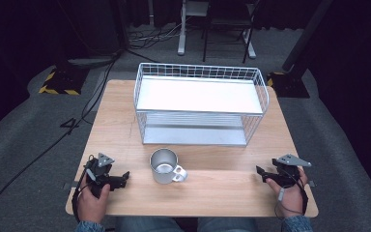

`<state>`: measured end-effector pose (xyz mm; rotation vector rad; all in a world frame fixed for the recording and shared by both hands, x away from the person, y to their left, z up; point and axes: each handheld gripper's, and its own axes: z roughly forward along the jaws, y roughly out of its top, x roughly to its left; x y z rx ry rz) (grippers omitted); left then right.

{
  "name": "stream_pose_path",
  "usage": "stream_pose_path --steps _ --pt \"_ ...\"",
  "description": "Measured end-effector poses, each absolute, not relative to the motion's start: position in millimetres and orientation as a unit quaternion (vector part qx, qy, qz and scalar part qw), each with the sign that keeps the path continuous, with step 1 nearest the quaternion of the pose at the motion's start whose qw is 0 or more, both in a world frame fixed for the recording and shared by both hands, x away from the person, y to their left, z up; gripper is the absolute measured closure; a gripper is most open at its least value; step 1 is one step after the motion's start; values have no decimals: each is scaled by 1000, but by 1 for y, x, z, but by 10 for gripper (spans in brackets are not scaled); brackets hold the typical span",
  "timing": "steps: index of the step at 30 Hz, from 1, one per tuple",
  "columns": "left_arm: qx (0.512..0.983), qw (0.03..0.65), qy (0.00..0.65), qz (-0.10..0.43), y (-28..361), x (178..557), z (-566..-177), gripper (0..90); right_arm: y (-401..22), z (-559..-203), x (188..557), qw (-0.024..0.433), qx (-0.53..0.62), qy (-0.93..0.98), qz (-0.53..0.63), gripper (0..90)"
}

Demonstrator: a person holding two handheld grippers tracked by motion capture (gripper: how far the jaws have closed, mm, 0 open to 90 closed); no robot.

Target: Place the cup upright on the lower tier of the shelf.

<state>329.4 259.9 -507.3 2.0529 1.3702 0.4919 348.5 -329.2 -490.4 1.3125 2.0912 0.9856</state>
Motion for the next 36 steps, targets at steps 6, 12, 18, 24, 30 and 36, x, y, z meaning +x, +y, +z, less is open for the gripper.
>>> stream_pose_path --steps 6,12,18,24,30,36 --pt "777 307 518 186 260 330 -507 1 -309 -473 341 216 460 767 392 253" --pt "777 307 518 186 260 330 -507 1 -290 -463 336 209 434 774 410 257" --pt "777 306 517 185 260 330 -507 1 -272 -452 331 199 409 783 424 266" --pt "777 306 518 185 260 330 -507 1 -262 -447 328 187 389 790 436 266" --pt "777 307 517 185 260 330 -507 2 -238 -446 325 161 359 801 452 266" --pt "780 307 514 184 260 329 -507 2 -211 -440 325 142 327 804 477 266"
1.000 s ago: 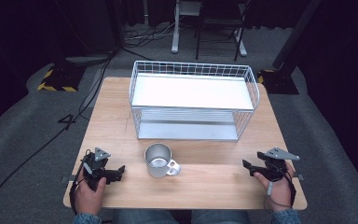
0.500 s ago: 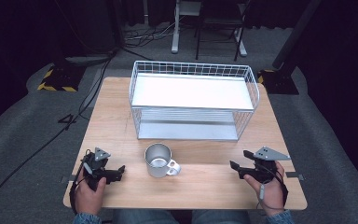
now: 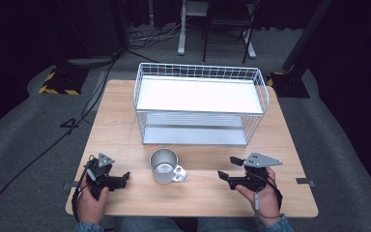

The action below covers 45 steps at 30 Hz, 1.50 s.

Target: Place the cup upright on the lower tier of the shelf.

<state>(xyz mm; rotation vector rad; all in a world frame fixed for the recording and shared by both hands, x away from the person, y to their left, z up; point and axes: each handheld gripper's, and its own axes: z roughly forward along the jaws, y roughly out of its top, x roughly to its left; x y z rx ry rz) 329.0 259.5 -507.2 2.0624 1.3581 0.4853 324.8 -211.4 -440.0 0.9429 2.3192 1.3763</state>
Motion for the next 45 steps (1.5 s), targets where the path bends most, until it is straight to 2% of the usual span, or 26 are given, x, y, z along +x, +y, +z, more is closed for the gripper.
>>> stream_pose_path --steps 16,33,38,39,40,45 --pt "780 307 513 183 260 329 -507 2 -163 -437 329 106 289 825 473 257" --pt "781 306 512 184 259 329 -507 2 -118 -448 334 46 258 847 462 265" --pt "784 309 507 182 259 328 -507 2 -106 -451 334 44 235 858 455 385" --pt "784 309 507 182 259 328 -507 2 -106 -451 334 44 235 858 455 385" --pt "784 309 507 182 259 328 -507 2 -103 -452 334 49 230 861 450 428" --pt "785 309 505 181 258 328 -507 2 -95 -457 337 61 222 868 440 488"
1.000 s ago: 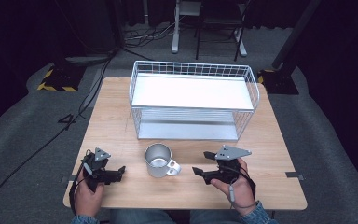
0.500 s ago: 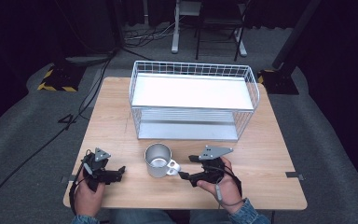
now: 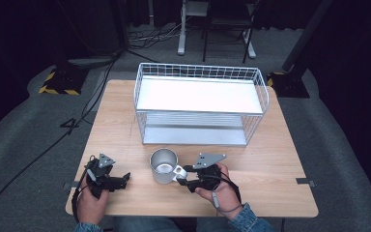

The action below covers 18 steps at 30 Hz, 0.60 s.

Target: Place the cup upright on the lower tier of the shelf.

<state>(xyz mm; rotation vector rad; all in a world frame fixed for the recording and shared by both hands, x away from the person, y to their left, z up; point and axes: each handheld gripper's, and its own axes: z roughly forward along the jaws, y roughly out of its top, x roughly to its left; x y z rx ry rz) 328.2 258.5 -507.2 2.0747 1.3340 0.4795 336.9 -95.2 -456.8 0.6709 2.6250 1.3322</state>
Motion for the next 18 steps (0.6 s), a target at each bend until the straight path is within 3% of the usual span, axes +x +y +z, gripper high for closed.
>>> stream_pose_path --steps 7,11,18 --pt "786 309 504 182 258 328 -507 2 -91 -457 339 67 217 869 440 585" --pt "786 309 504 182 258 328 -507 2 -90 -454 339 66 212 870 439 692" --pt "786 309 504 182 258 328 -507 2 -89 -454 335 81 204 871 440 711"
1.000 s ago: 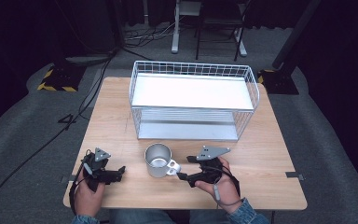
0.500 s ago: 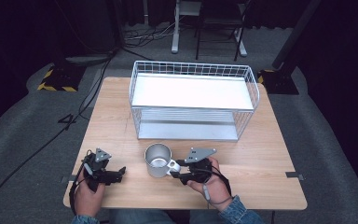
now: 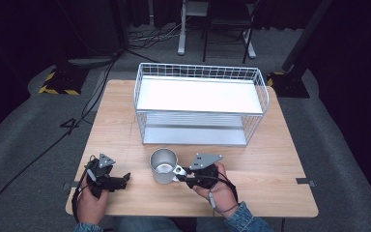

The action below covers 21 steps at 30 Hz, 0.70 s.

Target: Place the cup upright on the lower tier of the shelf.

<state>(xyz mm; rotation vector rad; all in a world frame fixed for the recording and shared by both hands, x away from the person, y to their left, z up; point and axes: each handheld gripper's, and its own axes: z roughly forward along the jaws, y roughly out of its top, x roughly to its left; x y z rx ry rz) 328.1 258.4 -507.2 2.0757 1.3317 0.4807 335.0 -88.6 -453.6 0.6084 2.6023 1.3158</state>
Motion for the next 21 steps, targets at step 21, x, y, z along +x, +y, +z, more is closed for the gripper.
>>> stream_pose_path --steps 21 --pt "786 309 504 182 258 328 -507 2 -97 -439 333 118 213 841 483 714"
